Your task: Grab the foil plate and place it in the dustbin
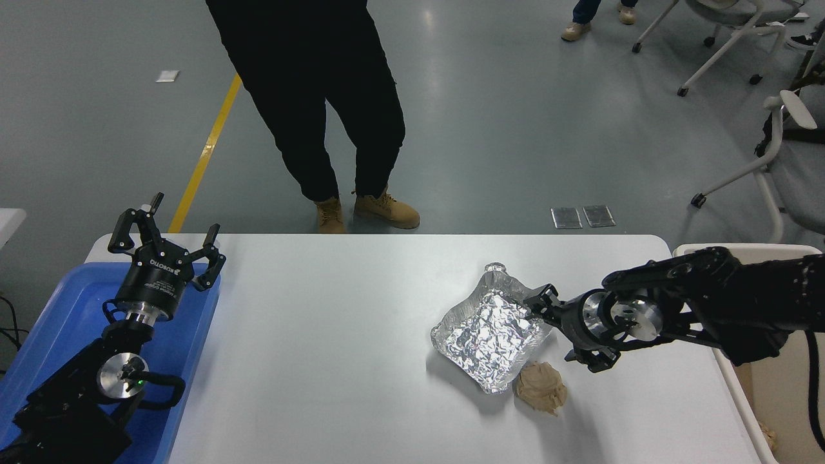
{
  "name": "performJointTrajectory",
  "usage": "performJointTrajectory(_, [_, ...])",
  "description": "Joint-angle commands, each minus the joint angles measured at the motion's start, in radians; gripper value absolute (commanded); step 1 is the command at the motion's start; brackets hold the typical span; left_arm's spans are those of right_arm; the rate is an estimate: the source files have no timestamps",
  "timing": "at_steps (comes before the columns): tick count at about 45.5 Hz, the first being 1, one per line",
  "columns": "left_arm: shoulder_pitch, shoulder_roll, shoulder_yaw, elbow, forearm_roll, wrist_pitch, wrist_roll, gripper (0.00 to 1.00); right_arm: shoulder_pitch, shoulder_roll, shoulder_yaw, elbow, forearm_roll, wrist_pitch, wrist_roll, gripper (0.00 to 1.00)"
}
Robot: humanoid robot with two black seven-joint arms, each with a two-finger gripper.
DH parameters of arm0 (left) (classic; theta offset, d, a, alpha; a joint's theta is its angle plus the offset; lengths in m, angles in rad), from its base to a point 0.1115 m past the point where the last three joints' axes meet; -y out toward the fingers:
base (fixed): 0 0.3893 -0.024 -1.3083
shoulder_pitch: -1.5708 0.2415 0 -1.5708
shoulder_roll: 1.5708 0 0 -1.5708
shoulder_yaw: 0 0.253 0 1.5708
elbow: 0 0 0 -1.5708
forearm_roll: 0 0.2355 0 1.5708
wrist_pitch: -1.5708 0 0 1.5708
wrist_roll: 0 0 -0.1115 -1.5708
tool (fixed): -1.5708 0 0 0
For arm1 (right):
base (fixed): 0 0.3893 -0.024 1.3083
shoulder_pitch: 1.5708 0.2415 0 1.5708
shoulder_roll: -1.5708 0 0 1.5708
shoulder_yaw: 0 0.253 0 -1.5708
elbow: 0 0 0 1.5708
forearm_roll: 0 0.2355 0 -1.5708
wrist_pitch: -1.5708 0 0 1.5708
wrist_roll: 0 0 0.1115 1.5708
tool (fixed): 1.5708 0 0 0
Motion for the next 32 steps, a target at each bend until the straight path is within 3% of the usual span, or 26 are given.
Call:
performJointTrajectory(1, [0.0,0.0,-0.002,0.0,0.0,-0.001,0.0,0.98,-0.025,0.041,-0.003,-0.034,-0.035,-0.011,0.001,0.94])
performJointTrajectory(25, [0.0,0.0,-0.002,0.001,0.0,-0.001,0.0,0.98,-0.107,0.075,0.003,-0.123,-0.035,-0.057,0.001,0.82])
performJointTrajectory(32, [0.0,0.0,-0.002,0.0,0.0,-0.001,0.0,0.98,-0.127,0.085,0.008,-0.161,-0.035,-0.06,0.001,0.64])
